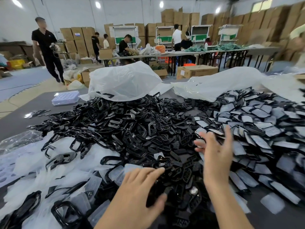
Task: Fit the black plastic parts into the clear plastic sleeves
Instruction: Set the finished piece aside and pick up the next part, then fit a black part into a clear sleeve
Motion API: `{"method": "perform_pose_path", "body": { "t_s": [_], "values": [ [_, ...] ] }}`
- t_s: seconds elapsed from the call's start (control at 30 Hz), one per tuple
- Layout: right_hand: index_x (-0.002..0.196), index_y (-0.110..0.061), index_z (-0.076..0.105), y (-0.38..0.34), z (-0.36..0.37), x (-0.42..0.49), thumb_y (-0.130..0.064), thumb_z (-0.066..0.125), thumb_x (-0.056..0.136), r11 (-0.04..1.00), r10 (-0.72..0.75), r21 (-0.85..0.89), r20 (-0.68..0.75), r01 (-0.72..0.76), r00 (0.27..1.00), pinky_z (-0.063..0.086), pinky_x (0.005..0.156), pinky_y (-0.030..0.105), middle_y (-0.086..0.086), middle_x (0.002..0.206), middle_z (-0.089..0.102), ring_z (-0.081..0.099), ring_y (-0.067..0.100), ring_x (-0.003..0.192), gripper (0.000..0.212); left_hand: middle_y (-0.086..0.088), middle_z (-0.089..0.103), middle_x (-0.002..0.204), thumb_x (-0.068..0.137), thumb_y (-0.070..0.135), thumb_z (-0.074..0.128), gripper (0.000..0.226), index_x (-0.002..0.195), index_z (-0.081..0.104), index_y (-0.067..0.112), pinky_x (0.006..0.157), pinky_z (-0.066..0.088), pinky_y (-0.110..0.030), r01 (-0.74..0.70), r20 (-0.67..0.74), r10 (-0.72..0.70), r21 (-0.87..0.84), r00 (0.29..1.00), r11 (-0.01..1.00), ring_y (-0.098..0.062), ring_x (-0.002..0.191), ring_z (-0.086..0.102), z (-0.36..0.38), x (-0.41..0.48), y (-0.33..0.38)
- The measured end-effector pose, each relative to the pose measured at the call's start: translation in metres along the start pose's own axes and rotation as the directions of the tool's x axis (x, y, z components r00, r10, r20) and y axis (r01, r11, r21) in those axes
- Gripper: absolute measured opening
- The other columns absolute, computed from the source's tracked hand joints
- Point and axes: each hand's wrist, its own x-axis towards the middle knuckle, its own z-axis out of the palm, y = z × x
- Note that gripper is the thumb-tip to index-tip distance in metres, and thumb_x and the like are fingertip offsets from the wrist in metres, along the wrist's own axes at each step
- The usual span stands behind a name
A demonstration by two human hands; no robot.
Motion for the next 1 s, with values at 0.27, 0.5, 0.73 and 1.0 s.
{"method": "perform_pose_path", "body": {
  "t_s": [0.27,0.5,0.73,1.0],
  "values": [
    [0.153,-0.037,0.035,0.037,0.031,-0.042,-0.051,0.045,0.102,0.477,0.106,-0.609,0.755,0.633,0.647,0.024,0.117,0.026,-0.014,0.155,0.039,0.034,0.01,0.142,0.054,-0.018,0.067,0.125,0.085,0.051,0.042,0.057,0.117,0.073,0.015,0.097,0.052,-0.053,0.306,-0.051,-0.308,0.346,0.95,0.887,-0.037,0.112,0.066,0.003,0.005,-0.024],
    [0.131,-0.042,0.05,0.038,0.028,-0.042,-0.043,0.046,0.104,0.554,0.031,-0.585,0.726,0.593,0.687,0.036,0.101,0.024,-0.02,0.125,0.053,0.043,0.002,0.115,0.027,0.003,0.068,0.093,0.076,0.031,0.083,0.024,0.097,0.072,0.024,0.071,0.053,-0.04,0.327,-0.127,-0.303,0.303,0.945,0.895,-0.028,0.083,0.064,0.008,0.006,-0.032],
    [0.121,-0.04,0.055,0.03,0.03,-0.044,-0.051,0.042,0.098,0.738,-0.004,-0.514,0.644,0.437,0.765,0.052,0.092,0.034,-0.02,0.112,0.046,0.059,0.008,0.103,0.028,0.006,0.067,0.093,0.093,0.043,0.043,0.033,0.094,0.069,0.022,0.075,0.051,-0.039,0.319,-0.234,-0.261,0.258,0.937,0.912,-0.022,0.085,0.065,0.007,0.006,-0.027],
    [0.11,-0.039,0.054,0.032,0.03,-0.043,-0.051,0.032,0.098,0.728,0.001,-0.526,0.643,0.44,0.766,0.044,0.095,0.028,-0.024,0.106,0.051,0.049,0.001,0.107,0.028,0.008,0.065,0.085,0.094,0.037,0.045,0.032,0.088,0.071,0.02,0.087,0.042,-0.034,0.301,-0.339,-0.23,0.173,0.912,0.938,-0.02,0.08,0.064,0.01,0.007,-0.022]
  ]
}}
